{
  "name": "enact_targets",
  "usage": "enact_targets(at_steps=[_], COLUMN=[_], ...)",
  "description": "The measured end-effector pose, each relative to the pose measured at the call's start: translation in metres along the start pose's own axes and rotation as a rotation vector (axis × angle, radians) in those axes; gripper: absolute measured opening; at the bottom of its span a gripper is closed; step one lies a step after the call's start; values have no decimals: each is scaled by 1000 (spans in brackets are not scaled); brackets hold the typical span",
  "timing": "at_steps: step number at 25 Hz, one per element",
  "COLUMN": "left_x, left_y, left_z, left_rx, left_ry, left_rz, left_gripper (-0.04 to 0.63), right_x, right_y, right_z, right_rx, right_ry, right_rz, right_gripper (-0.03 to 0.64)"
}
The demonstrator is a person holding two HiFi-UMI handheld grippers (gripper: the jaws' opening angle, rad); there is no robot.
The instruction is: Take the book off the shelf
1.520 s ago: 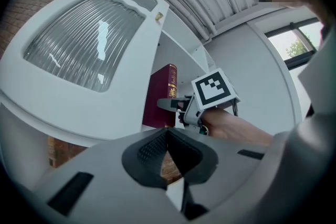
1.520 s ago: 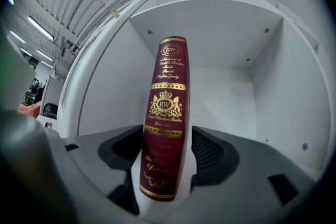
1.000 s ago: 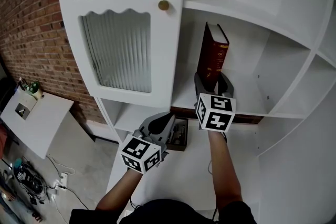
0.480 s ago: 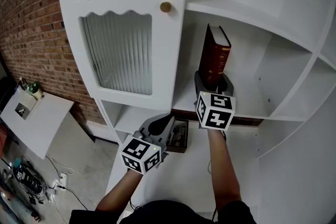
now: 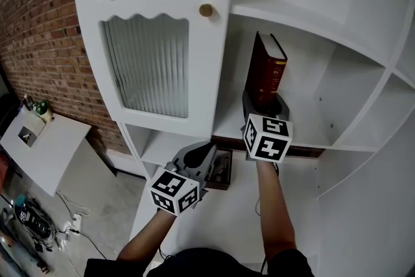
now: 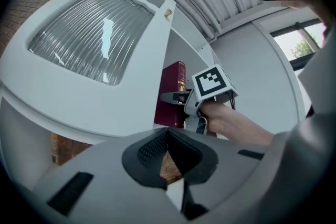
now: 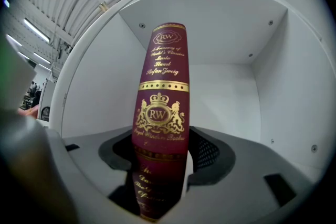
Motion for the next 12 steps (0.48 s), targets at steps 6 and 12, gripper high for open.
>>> enact_targets(at_steps=[6, 12], left_x=[1, 1], left_y=[-1, -5], left_z=[-3, -3], left_rx=[-8, -8], left_ry=[-3, -13], left_rz=[-4, -4], left_gripper=[8, 8], right_x=[0, 0], right_y=[-4, -11], right_z=[-2, -3], right_rx=[-1, -2], right_ry=[14, 16], right_rz=[2, 0], right_gripper=[270, 265])
Point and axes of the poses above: the fingertips, and each gripper's own axes: y forward along the fingers, z to its left, x out of its top, the point moved 6 cm from there along -y, backward along the fingers, and after that the axes turned 6 degrees about -x, right-handed, at the moved point
